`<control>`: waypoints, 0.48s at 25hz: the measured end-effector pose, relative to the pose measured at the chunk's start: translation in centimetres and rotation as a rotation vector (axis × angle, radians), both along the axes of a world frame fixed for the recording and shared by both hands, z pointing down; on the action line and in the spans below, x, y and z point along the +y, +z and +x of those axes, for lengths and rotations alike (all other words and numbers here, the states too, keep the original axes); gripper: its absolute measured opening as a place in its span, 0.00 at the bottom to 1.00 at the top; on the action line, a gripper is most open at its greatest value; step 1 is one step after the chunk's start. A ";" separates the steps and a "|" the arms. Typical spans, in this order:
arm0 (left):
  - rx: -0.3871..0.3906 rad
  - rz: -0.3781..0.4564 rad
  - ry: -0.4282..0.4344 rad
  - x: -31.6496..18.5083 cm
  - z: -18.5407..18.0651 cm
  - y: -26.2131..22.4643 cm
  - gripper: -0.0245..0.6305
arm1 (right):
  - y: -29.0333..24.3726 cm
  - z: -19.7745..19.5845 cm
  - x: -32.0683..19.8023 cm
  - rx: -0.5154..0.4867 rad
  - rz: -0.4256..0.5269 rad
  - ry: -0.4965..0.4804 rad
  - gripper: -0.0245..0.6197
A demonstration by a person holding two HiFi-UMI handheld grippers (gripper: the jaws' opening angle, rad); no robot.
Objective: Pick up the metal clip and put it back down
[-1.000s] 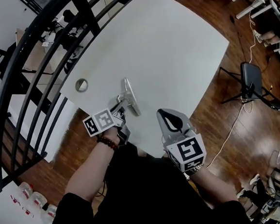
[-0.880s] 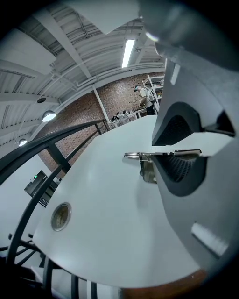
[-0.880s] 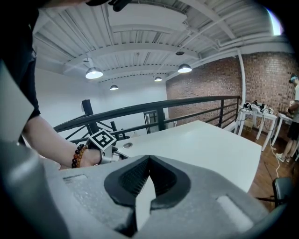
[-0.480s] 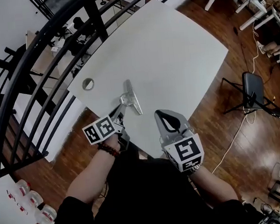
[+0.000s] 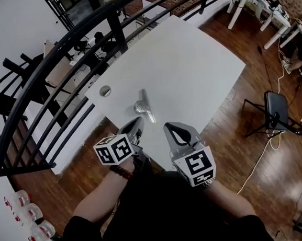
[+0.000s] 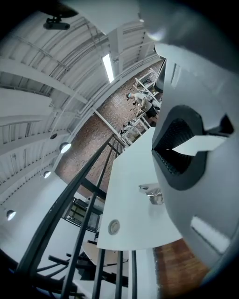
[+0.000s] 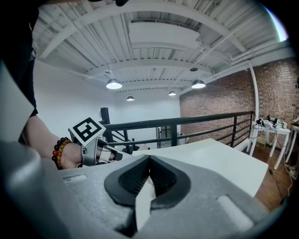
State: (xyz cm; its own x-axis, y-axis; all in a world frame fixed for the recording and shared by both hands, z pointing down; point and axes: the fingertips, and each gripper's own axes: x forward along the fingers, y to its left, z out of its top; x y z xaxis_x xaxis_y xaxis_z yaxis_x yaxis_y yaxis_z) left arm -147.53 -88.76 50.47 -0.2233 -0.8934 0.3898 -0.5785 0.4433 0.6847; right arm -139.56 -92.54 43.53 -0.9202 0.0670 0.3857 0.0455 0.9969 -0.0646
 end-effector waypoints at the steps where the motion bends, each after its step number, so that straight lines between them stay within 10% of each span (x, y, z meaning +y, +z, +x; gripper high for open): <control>1: -0.025 0.003 0.007 0.1 0.5 -0.7 0.06 | -0.2 0.3 0.3 -0.009 0.004 -0.009 0.03; 12: -0.264 0.026 0.084 1.3 6.7 -6.0 0.06 | -2.2 3.8 3.0 -0.072 0.031 -0.083 0.03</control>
State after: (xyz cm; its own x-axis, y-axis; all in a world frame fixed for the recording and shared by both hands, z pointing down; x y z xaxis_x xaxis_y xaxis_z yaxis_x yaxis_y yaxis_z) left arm -140.83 -87.45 44.45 -0.2384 -0.9223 0.3043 -0.7724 0.3700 0.5162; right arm -135.75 -89.56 41.33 -0.9373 0.1329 0.3222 0.1311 0.9910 -0.0274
